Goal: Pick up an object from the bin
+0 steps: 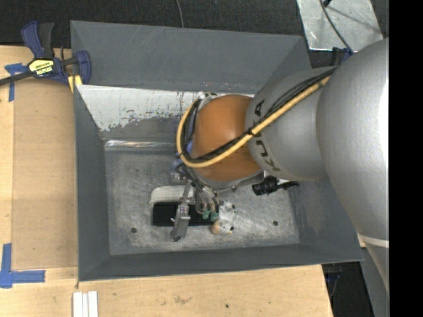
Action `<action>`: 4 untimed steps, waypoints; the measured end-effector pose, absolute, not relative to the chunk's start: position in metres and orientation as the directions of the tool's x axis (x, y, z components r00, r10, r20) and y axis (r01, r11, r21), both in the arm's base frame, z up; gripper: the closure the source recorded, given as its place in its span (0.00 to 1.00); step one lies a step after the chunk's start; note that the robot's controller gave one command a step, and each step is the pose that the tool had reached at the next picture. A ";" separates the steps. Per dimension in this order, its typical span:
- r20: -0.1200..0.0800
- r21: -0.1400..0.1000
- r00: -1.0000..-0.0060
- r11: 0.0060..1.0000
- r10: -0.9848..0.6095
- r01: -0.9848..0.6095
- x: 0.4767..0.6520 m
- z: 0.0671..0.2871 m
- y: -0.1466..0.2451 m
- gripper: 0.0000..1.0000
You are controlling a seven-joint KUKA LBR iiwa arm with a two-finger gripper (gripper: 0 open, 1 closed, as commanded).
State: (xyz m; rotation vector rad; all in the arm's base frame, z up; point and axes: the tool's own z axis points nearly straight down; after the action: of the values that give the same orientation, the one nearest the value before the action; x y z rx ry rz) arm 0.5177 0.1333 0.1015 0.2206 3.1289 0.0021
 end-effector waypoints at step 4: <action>-0.015 0.009 -0.972 0.972 0.234 0.234 0.515 0.077 0.135 1.00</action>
Offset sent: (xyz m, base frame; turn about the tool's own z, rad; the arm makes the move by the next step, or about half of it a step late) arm -0.0081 -0.0009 -0.0315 0.0990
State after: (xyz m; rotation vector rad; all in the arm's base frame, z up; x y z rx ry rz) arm 0.5148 0.1346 0.0774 0.3677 3.1041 0.0113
